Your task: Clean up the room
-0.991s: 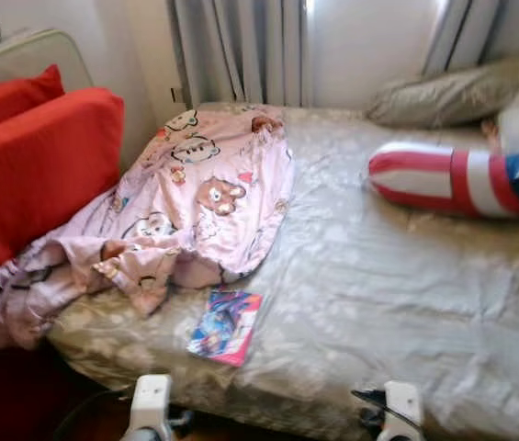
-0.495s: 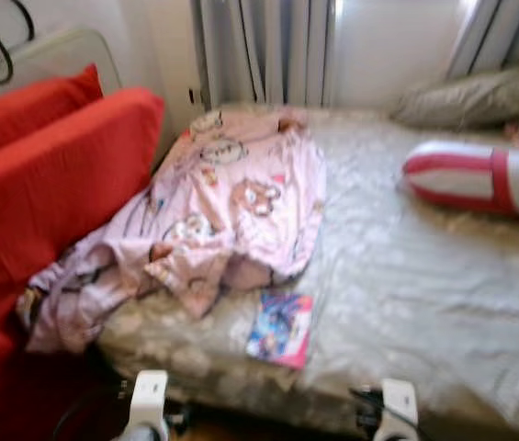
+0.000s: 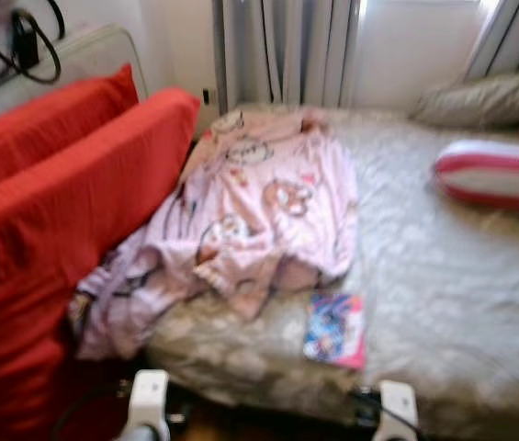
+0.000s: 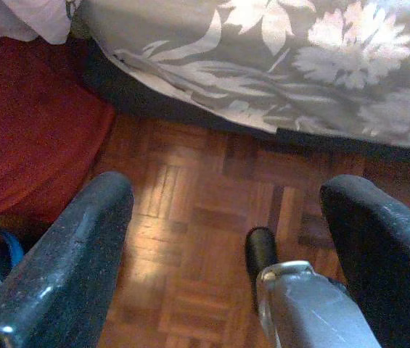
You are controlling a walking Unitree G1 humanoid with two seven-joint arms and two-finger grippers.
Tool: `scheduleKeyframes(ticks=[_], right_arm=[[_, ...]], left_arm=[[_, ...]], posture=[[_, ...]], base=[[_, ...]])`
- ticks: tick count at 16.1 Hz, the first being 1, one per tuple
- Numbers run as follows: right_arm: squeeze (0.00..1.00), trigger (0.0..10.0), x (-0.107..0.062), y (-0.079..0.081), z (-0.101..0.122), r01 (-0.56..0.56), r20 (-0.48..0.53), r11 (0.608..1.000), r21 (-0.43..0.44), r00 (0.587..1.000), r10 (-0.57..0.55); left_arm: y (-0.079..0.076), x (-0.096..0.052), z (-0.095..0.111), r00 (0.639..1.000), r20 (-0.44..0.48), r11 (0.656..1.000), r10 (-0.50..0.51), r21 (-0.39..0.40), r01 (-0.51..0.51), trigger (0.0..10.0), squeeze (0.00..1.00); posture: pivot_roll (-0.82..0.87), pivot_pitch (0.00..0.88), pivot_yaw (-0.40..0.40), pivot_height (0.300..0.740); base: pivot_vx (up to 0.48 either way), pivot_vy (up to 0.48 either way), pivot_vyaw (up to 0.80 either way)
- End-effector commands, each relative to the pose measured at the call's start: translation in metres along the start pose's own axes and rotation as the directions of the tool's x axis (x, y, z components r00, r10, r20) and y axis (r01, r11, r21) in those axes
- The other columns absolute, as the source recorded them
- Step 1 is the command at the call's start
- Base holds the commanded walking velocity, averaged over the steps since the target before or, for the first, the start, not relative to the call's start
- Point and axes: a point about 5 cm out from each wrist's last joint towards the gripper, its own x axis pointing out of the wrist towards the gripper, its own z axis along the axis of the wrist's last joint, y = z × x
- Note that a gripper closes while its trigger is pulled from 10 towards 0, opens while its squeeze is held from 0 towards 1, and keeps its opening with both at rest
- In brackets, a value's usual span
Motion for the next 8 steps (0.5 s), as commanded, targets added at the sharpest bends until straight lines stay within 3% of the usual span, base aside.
scheduleKeyframes(ticks=[1, 8], right_arm=[[0.0, 10.0, -0.0008, -0.0027, -0.0012, 0.008, 0.0, 1.0, 0.0, 1.0, -0.008], [0.0, 10.0, -0.0008, -0.0025, -0.0013, 0.007, -0.001, 1.0, -0.001, 1.0, -0.007]], left_arm=[[-0.0021, -0.0001, -0.0016, 1.0, -0.006, 1.0, -0.005, 0.008, 0.005, 10.0, 0.0], [-0.003, 0.0, -0.0013, 1.0, -0.006, 1.0, -0.02, -0.002, 0.02, 10.0, 0.0]], posture=[[-0.02, 0.0, 0.018, 0.74], [-0.02, 0.0, 0.017, 0.74]], base=[[0.0, 0.0, 0.0], [0.0, 0.0, 0.0]])
